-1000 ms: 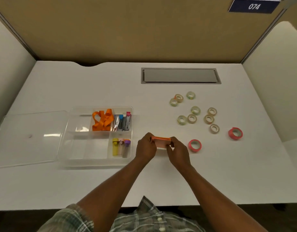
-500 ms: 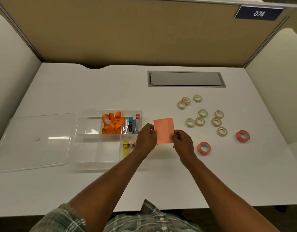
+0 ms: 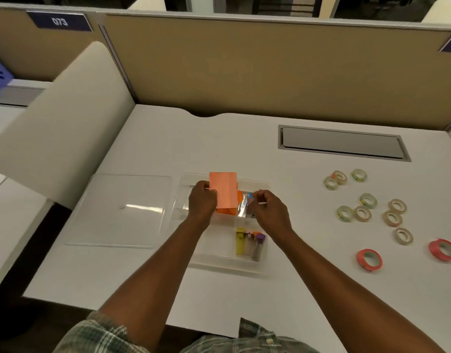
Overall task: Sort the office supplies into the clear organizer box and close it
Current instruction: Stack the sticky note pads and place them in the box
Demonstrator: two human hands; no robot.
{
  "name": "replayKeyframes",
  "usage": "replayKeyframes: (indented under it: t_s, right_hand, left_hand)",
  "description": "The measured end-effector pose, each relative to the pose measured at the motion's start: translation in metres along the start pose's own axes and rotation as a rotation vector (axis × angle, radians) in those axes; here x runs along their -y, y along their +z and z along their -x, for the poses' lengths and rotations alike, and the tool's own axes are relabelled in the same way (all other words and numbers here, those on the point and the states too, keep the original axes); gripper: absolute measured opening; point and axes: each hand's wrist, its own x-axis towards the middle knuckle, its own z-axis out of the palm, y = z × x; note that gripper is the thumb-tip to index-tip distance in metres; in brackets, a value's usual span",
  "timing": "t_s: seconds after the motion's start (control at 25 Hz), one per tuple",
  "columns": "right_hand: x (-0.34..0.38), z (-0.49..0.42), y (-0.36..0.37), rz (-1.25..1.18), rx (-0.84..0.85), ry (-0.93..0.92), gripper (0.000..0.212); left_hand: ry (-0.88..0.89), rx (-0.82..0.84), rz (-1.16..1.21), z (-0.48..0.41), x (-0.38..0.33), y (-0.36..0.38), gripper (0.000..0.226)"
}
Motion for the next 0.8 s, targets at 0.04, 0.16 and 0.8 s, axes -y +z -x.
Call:
replayKeyframes:
  t_s: [0.04,0.16,0.8]
  right_hand:
    - [-0.004,0.0,0.005,0.127,-0.001,-0.066,0.026]
    - [-0.025,0.005,0.018,0.449,0.106,-0.076,0.063]
    - [-0.064,0.008,0.015,0.612,0.144,-0.048,0.081]
  left_hand:
    - [-0.015,-0.055,-0.014,-0.009,0.005,-0.012,0.021]
    - [-0.057,-0.195,-0.08,-0.033,0.018,-0.036,0.024]
    - [0.126,-0.104,-0.456,-0.059,0.036,-0.027,0.037]
